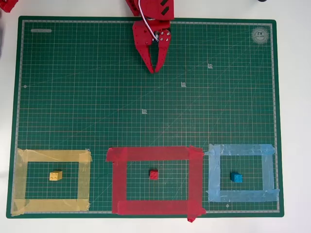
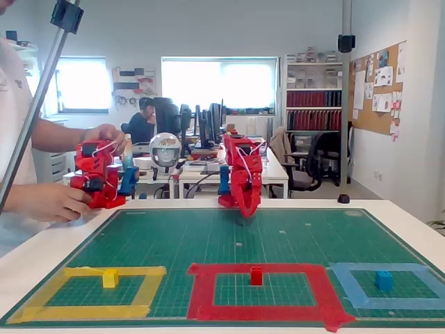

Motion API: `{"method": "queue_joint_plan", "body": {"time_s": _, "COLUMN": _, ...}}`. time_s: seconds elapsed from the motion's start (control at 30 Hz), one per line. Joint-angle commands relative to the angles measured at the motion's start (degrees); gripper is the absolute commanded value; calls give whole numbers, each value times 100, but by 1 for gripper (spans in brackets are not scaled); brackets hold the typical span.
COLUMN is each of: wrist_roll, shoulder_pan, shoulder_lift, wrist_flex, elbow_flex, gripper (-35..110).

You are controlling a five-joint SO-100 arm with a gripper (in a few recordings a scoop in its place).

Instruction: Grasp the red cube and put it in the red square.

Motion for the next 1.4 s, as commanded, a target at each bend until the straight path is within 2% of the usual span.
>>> {"method": "queue_joint_plan", "body": {"time_s": 0.0, "wrist_roll": -290, "shoulder_pan": 193, "shoulder_lift": 606, "wrist_flex": 1477, "elbow_flex": 26, "gripper": -1}}
{"method": "queue_joint_plan", "body": {"time_s": 0.27, "wrist_roll": -290, "shoulder_pan": 290, "shoulder_lift": 1433, "wrist_flex": 2900, "elbow_flex": 26, "gripper": -1}}
{"method": "queue_joint_plan", "body": {"time_s": 0.5, "wrist_roll": -264, "shoulder_pan": 369, "shoulder_lift": 1626, "wrist_flex": 2962, "elbow_flex": 26, "gripper": -1}}
{"method": "queue_joint_plan", "body": {"time_s": 0.7, "wrist_roll": -246, "shoulder_pan": 844, "shoulder_lift": 1661, "wrist_flex": 2962, "elbow_flex": 26, "gripper": -1}}
{"method": "queue_joint_plan", "body": {"time_s": 1.37, "wrist_roll": -246, "shoulder_pan": 914, "shoulder_lift": 1661, "wrist_flex": 2962, "elbow_flex": 26, "gripper": 0}}
